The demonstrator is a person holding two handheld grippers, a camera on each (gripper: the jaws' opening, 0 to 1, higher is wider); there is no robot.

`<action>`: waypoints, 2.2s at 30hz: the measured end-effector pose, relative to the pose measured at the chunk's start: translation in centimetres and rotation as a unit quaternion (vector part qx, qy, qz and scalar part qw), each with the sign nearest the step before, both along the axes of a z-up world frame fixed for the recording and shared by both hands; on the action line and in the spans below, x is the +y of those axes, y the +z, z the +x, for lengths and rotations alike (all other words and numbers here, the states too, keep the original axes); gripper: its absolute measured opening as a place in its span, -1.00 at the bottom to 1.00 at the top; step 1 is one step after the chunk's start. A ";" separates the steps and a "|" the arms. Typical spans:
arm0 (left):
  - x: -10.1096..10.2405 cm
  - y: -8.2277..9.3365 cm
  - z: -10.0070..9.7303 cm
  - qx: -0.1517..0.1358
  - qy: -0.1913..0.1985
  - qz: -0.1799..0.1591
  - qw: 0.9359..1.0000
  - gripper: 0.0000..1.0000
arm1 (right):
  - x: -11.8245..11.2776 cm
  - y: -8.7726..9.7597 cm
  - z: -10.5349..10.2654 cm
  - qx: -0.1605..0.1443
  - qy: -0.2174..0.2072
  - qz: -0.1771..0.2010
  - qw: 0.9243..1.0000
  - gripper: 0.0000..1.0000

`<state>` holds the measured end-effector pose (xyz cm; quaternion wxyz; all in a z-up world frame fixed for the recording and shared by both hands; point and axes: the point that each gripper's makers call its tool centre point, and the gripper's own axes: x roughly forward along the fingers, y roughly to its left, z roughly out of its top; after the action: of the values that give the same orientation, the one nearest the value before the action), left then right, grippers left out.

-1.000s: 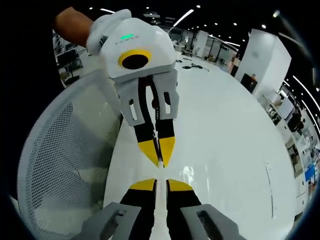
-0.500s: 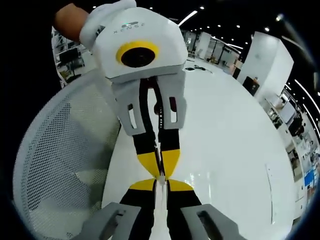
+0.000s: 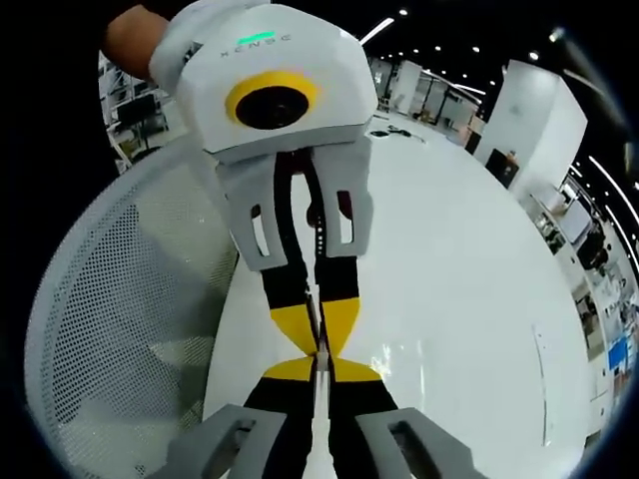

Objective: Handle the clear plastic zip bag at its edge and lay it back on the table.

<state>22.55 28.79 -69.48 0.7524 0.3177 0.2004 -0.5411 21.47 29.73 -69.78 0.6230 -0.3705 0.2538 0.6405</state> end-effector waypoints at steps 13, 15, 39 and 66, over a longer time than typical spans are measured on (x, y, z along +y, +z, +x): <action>-0.1 -0.4 -0.5 0.006 -0.004 0.001 1.000 -1.00 | -0.4 -0.8 -0.3 0.007 -0.007 -0.015 1.000 -1.00; 0.0 -0.5 -0.7 0.016 0.003 -0.005 1.000 -1.00 | -0.4 -0.8 -0.6 0.021 -0.015 -0.010 1.000 -1.00; 1.4 -2.2 -1.0 0.040 0.023 -0.003 0.999 -1.00 | -1.1 -2.3 -0.8 0.040 -0.038 -0.035 0.998 -1.00; 0.1 -2.6 -1.4 0.043 0.004 0.009 0.999 -1.00 | -0.6 -2.7 -0.8 0.027 -0.033 -0.043 0.998 -1.00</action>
<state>21.19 28.94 -72.11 0.7423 0.3002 0.2385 -0.5496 20.68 29.14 -72.49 0.6205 -0.3712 0.3101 0.6173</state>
